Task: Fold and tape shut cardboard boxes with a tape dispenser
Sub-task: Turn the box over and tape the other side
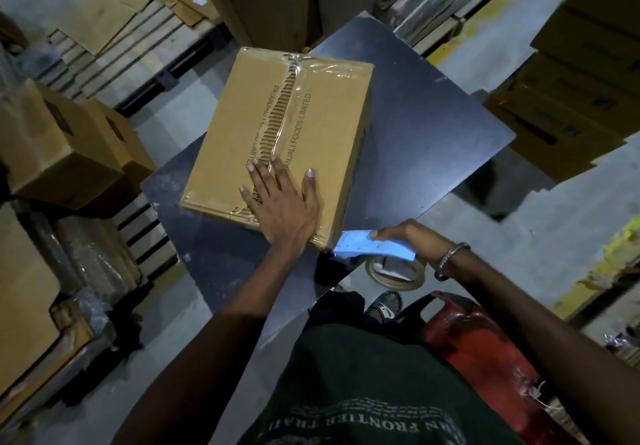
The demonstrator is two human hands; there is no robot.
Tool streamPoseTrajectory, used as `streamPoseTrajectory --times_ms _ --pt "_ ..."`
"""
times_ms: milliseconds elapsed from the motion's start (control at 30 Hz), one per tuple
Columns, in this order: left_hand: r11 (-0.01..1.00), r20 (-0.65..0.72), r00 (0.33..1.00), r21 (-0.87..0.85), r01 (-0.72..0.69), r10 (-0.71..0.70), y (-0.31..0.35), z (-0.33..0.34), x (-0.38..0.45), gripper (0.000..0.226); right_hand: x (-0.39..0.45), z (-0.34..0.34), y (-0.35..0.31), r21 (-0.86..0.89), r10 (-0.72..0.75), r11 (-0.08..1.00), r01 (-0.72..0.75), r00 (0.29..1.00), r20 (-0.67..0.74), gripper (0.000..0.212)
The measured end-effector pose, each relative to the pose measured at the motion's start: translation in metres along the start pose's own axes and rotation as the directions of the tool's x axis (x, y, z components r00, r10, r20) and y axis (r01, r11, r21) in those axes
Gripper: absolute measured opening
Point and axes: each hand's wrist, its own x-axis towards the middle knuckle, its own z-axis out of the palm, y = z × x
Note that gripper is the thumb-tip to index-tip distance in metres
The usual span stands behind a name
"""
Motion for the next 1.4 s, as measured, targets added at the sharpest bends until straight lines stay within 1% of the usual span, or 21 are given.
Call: streamPoseTrajectory --times_ms 67,133,200,267,333,400,467,533,633,833,900,967,1000,1067,1100,1133,1167,1200,1267,1333,1400 --pt "1.0 0.008 1.0 -0.002 -0.001 0.001 0.0 0.0 0.0 0.086 0.004 -0.012 0.002 0.085 0.026 0.996 -0.024 1.0 -0.013 0.024" --pt "1.0 0.005 1.0 -0.003 0.0 0.0 0.0 -0.001 0.0 0.086 0.011 -0.026 0.002 -0.003 0.029 1.0 -0.03 0.993 -0.112 0.025" --pt "1.0 0.001 1.0 -0.007 -0.002 0.002 0.0 -0.001 0.0 0.086 0.019 -0.042 0.0 -0.155 -0.006 0.987 -0.036 0.965 -0.263 0.039" --pt "1.0 0.005 1.0 -0.012 0.0 0.0 0.0 -0.001 0.0 0.086 0.031 -0.058 -0.003 -0.342 -0.124 0.94 -0.024 0.906 -0.405 0.054" --pt "1.0 0.015 1.0 -0.009 0.002 -0.002 0.001 -0.002 0.0 0.087 0.048 -0.071 -0.006 -0.564 -0.3 0.824 -0.051 0.806 -0.511 0.059" --pt "1.0 0.012 1.0 -0.002 -0.001 0.001 0.001 -0.003 0.0 0.087 0.073 -0.08 -0.009 -0.696 -0.441 0.712 -0.093 0.712 -0.546 0.054" --pt "1.0 0.007 1.0 0.002 -0.005 0.005 0.001 -0.002 0.0 0.087 0.099 -0.088 -0.012 -0.748 -0.501 0.652 -0.124 0.67 -0.547 0.052" --pt "1.0 0.001 1.0 0.008 -0.006 0.006 0.001 -0.002 0.001 0.087 0.122 -0.098 -0.011 -0.78 -0.509 0.604 -0.165 0.673 -0.536 0.046" --pt "1.0 -0.01 1.0 0.025 -0.011 0.011 0.001 0.001 0.001 0.087 0.152 -0.107 0.003 -0.835 -0.49 0.509 -0.211 0.727 -0.482 0.034" --pt "1.0 -0.04 0.999 0.028 -0.01 0.011 -0.001 0.006 0.002 0.086 0.162 -0.106 0.021 -0.897 -0.518 0.369 -0.242 0.748 -0.415 0.032" --pt "1.0 -0.042 0.999 0.021 -0.012 0.013 0.0 0.005 0.001 0.086 0.16 -0.109 0.013 -0.893 -0.461 0.387 -0.229 0.791 -0.402 0.036" --pt "1.0 -0.048 0.999 0.003 -0.017 0.017 -0.001 0.005 0.001 0.085 0.152 -0.106 -0.002 -0.833 -0.361 0.502 -0.233 0.819 -0.446 0.045" --pt "1.0 -0.048 0.999 -0.005 -0.019 0.019 0.0 0.004 0.001 0.085 0.146 -0.102 -0.01 -0.788 -0.341 0.567 -0.237 0.803 -0.488 0.049" --pt "1.0 -0.038 0.999 -0.023 -0.017 0.016 0.0 0.002 0.001 0.085 0.124 -0.083 -0.021 -0.717 -0.39 0.664 -0.212 0.72 -0.574 0.049" --pt "0.999 -0.034 0.999 -0.036 -0.015 0.014 -0.001 0.001 0.001 0.084 0.113 -0.068 -0.023 -0.702 -0.455 0.697 -0.148 0.665 -0.592 0.044" --pt "0.998 -0.037 0.999 -0.053 -0.016 0.014 -0.001 0.0 -0.001 0.082 0.1 -0.049 -0.025 -0.693 -0.531 0.721 -0.032 0.617 -0.581 0.037" --pt "0.997 -0.051 0.999 -0.075 -0.021 0.017 -0.002 -0.001 -0.002 0.079 0.086 -0.025 -0.027 -0.675 -0.605 0.727 0.126 0.582 -0.544 0.03" --pt "0.993 -0.078 0.997 -0.113 -0.02 0.012 -0.002 -0.003 -0.004 0.074 0.074 0.001 -0.03 -0.654 -0.668 0.708 0.268 0.555 -0.496 0.023" --pt "0.972 -0.163 0.986 -0.235 0.006 -0.045 -0.001 -0.007 -0.013 0.064 0.054 0.045 -0.041 -0.629 -0.752 0.648 0.43 0.496 -0.435 0.014" --pt "0.921 -0.181 0.971 -0.381 0.077 -0.156 0.006 -0.009 -0.03 0.06 0.048 0.07 -0.056 -0.614 -0.765 0.643 0.458 0.427 -0.482 0.013" --pt "0.862 -0.125 0.961 -0.481 0.16 -0.248 0.021 -0.006 -0.05 0.061 0.052 0.076 -0.073 -0.601 -0.735 0.678 0.423 0.401 -0.547 0.023"
